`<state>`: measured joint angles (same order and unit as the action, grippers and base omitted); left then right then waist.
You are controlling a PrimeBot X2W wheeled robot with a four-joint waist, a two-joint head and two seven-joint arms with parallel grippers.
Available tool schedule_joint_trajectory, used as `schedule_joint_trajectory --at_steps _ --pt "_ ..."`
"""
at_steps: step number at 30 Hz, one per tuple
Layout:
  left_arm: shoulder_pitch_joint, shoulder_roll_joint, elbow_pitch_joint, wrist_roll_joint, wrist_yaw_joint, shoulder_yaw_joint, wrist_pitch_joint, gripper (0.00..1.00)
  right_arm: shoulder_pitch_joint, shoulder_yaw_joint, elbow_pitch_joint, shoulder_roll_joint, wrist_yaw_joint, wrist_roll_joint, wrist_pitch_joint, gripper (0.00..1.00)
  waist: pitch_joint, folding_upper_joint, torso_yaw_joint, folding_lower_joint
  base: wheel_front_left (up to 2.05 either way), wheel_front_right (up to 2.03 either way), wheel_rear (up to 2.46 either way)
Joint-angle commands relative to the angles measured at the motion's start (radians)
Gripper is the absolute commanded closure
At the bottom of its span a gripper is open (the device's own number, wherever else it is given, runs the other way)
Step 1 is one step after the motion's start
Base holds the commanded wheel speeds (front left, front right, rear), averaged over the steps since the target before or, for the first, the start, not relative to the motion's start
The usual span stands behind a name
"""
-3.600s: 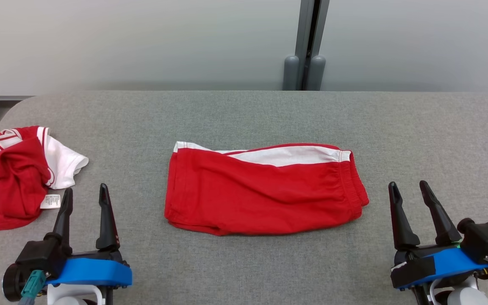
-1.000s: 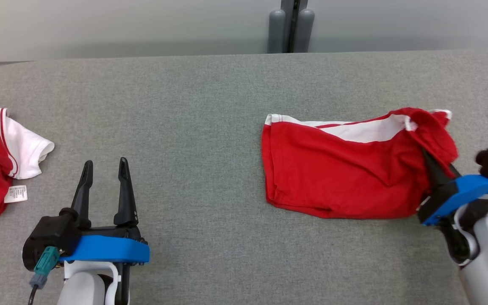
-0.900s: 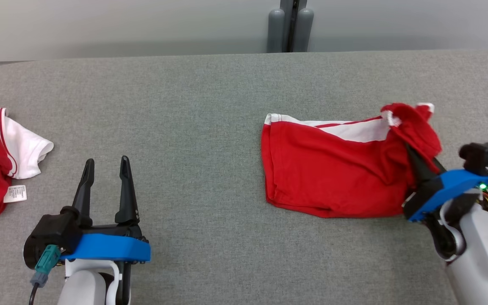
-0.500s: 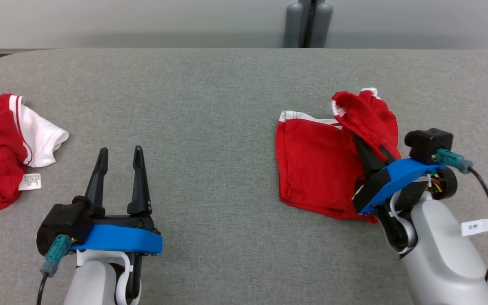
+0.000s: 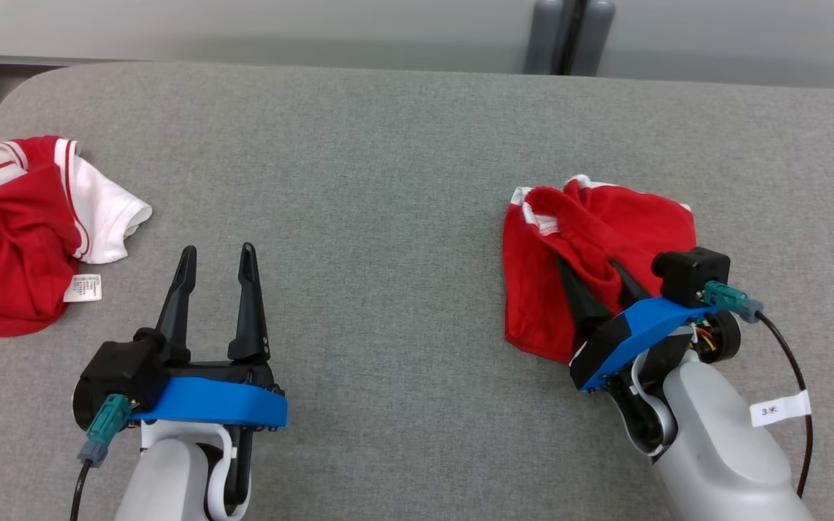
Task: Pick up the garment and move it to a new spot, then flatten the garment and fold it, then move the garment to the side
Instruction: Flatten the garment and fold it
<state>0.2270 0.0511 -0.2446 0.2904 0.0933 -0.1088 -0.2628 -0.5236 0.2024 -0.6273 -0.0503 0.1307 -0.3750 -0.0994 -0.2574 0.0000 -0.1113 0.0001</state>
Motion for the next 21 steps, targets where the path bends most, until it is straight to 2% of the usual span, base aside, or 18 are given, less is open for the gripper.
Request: schedule_joint_trajectory --at_steps 1,6,11,21 --pt "0.005 -0.001 0.001 -0.004 -0.002 0.004 -0.003 0.00 -0.016 0.009 -0.002 -0.002 0.000 -0.012 -0.019 0.00 0.003 0.0000 0.006 -0.0001 0.00 0.00 0.00" --pt "-0.017 -0.001 -0.004 -0.017 -0.001 0.020 -0.003 0.00 -0.018 0.063 -0.013 -0.002 0.000 -0.006 -0.055 0.00 0.025 0.0000 0.038 -0.0001 0.00 0.00 0.00" --pt "-0.037 -0.001 -0.006 -0.033 0.005 0.042 -0.003 0.00 0.022 0.092 0.029 -0.012 0.000 -0.005 -0.067 0.00 0.054 0.0000 0.075 -0.0001 0.00 0.00 0.00" --pt "-0.055 -0.001 -0.006 -0.050 0.018 0.071 -0.003 0.00 0.100 0.141 0.123 -0.059 0.000 -0.023 -0.019 0.00 0.081 0.0000 0.106 -0.0001 0.00 0.00 0.00"
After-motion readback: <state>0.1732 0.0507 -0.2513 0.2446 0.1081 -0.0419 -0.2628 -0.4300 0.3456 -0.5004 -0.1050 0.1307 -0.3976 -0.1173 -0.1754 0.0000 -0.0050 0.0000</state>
